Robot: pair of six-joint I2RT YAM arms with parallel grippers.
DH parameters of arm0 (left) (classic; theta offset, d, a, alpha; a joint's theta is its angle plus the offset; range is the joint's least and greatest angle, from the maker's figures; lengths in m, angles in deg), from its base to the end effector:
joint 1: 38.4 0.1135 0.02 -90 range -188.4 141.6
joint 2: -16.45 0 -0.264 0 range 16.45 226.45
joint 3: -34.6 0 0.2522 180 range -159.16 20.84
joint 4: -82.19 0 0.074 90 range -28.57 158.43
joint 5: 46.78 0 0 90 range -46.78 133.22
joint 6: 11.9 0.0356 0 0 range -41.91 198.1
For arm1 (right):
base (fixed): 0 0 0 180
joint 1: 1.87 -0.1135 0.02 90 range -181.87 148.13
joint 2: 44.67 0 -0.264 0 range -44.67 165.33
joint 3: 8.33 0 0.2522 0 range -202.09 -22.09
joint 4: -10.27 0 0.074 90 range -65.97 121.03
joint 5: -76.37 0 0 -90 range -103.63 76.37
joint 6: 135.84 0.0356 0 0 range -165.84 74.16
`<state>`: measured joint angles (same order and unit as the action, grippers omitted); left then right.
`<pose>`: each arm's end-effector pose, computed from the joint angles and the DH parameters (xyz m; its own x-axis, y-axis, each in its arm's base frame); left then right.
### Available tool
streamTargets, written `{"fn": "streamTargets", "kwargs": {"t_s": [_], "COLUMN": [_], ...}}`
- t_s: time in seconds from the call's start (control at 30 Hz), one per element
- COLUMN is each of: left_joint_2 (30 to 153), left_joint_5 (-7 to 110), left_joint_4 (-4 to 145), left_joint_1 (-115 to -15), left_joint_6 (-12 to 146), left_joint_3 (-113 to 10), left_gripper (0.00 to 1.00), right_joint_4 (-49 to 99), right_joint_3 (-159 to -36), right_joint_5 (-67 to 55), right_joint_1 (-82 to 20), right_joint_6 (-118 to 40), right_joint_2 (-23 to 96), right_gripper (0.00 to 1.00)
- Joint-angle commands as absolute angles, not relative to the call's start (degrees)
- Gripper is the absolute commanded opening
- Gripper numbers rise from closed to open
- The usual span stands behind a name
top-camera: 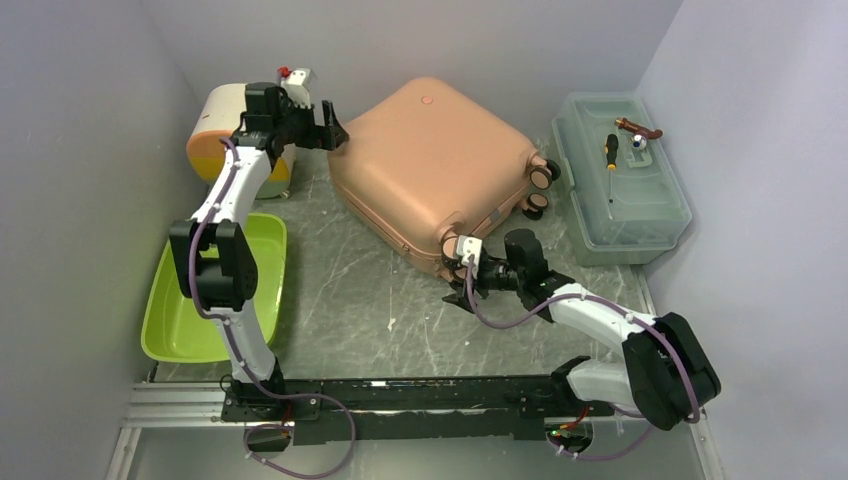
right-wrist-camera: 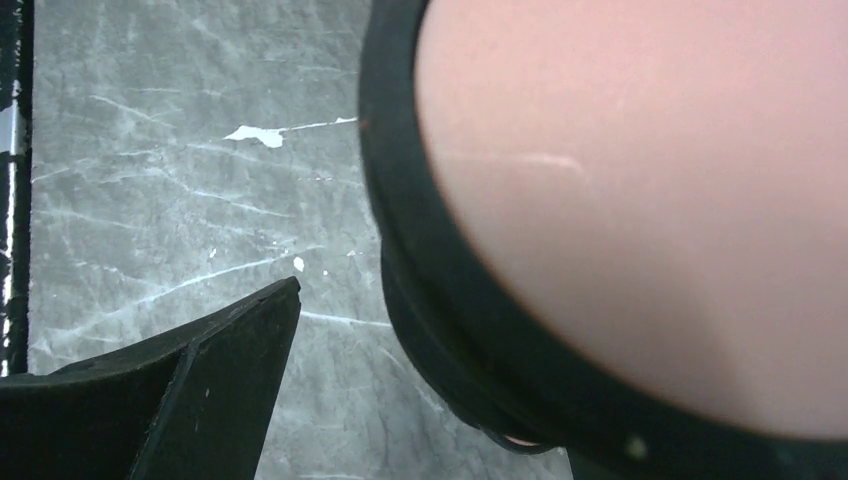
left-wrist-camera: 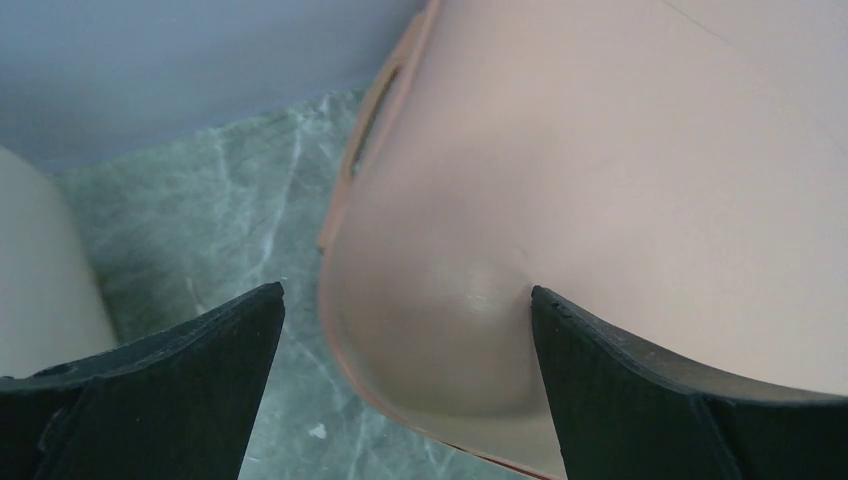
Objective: Open, take out, and arrange the luggage
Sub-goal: Rotate the luggage at the center of the board.
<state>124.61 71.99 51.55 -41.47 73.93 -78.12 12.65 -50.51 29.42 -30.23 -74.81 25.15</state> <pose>0.4466 -0.0411 0.3381 -0.4726 -0.0385 -0.8804 0.4454 0.8516 -0.2763 0.1987 0.1349 0.1943 0.0349 -0.3834 -0.9229 -0.9720 0.2019 -0.1206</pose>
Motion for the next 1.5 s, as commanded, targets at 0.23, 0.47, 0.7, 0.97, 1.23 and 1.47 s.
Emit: {"fn": "streamTargets", "kwargs": {"t_s": [0.23,0.47,0.7,0.97,1.23,1.47], "left_joint_2": [128.92,127.74,125.87,122.81,120.7,120.76], "left_joint_5": [73.49,79.1,84.33,85.82,86.29,86.68], "left_joint_4": [52.62,51.19,52.45,51.96,51.38,51.33], "left_joint_1": [-41.02,-41.09,-41.32,-41.91,-42.09,-42.19], "left_joint_6": [73.63,73.67,72.63,73.34,73.69,73.48], "left_joint_3": [-80.32,-74.11,-67.86,-63.0,-60.49,-60.55], "left_gripper": [0.99,0.99,1.0,1.0,0.99,0.99], "right_joint_4": [0.39,-7.26,-10.73,-11.61,-10.43,-9.67], "right_joint_3": [-53.8,-54.81,-56.37,-61.57,-69.46,-75.97], "right_joint_5": [24.38,27.2,29.43,27.22,26.45,26.66], "right_joint_1": [-33.1,-27.56,-19.66,-16.0,-14.64,-14.07], "right_joint_6": [-66.46,-55.05,-48.05,-42.96,-42.17,-41.56], "right_joint_2": [26.99,27.31,28.1,31.82,39.34,45.63], "right_gripper": [0.87,0.85,0.81,0.79,0.77,0.78]}}
